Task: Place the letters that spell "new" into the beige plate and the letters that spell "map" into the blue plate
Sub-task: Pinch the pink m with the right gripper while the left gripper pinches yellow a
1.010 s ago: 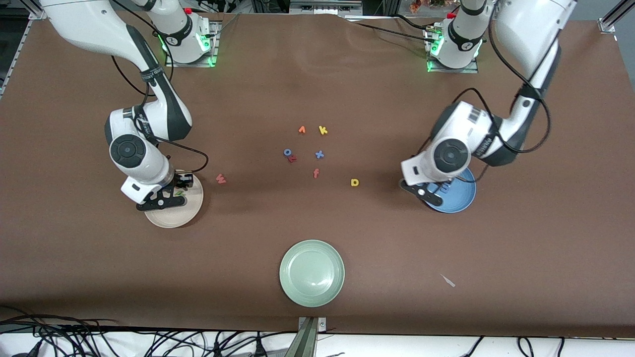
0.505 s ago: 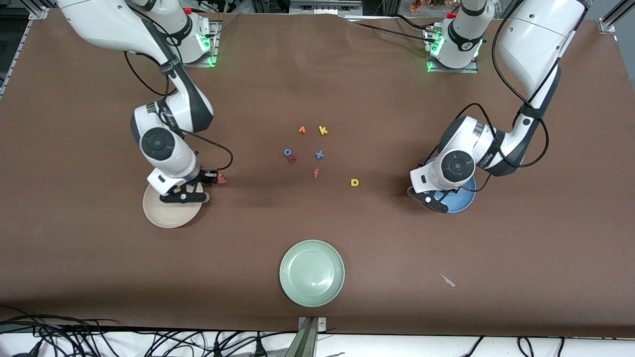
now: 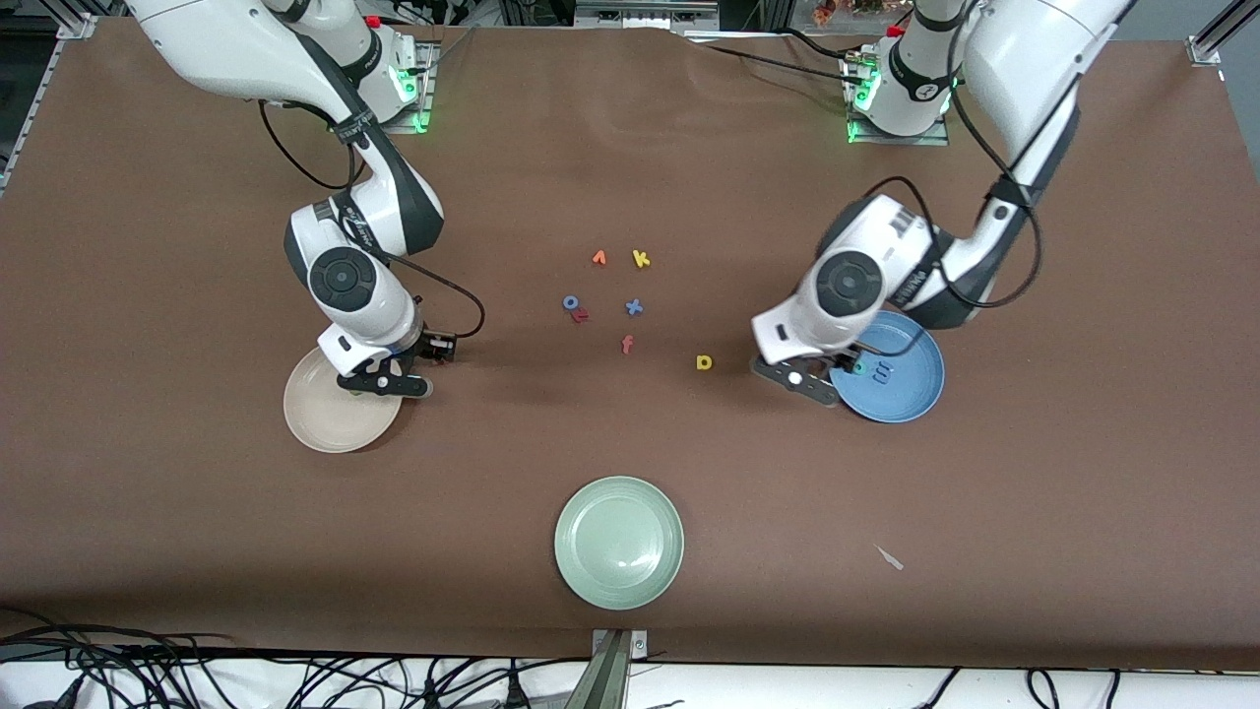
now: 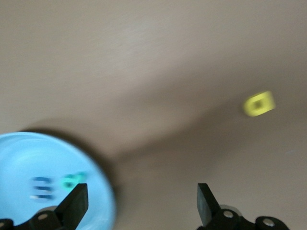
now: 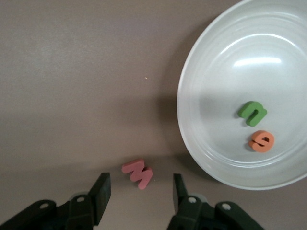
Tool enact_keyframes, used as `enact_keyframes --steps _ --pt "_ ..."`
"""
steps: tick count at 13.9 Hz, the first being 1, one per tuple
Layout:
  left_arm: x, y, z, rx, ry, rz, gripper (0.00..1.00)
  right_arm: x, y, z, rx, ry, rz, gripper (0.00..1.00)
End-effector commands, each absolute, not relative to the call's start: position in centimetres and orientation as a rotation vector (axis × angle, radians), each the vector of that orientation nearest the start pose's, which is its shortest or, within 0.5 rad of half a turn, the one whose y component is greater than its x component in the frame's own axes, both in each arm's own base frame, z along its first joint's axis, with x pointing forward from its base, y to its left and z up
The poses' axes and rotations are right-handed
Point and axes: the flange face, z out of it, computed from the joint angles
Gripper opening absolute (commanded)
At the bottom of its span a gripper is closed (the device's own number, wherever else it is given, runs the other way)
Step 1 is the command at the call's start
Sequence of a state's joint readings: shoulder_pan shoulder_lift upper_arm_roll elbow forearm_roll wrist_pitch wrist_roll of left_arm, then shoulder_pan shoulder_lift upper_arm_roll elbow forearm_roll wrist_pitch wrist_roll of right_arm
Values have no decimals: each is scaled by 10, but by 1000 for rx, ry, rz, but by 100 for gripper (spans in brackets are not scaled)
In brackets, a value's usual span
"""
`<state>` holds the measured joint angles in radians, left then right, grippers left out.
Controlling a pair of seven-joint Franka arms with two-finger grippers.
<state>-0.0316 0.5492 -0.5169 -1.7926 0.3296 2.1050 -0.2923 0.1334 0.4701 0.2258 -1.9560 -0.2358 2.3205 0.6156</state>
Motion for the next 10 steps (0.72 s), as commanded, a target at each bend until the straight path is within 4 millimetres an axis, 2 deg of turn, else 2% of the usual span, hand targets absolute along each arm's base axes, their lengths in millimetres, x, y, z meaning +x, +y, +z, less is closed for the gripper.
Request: enact_keyframes --steps 1,4,6,7,10 --pt "567 -347 265 -3050 422 163 100 570 209 233 -3218 268 71 61" --pt "576 -376 244 -3102 242 169 100 569 213 225 -3183 434 68 63" --pt "578 -388 224 -3141 247 132 99 569 214 222 -3151 551 40 63" --pt "582 -392 223 -3182 246 74 95 569 213 218 -3141 609 44 63" --pt "580 -392 199 -3207 166 81 78 561 214 200 -3104 669 25 63"
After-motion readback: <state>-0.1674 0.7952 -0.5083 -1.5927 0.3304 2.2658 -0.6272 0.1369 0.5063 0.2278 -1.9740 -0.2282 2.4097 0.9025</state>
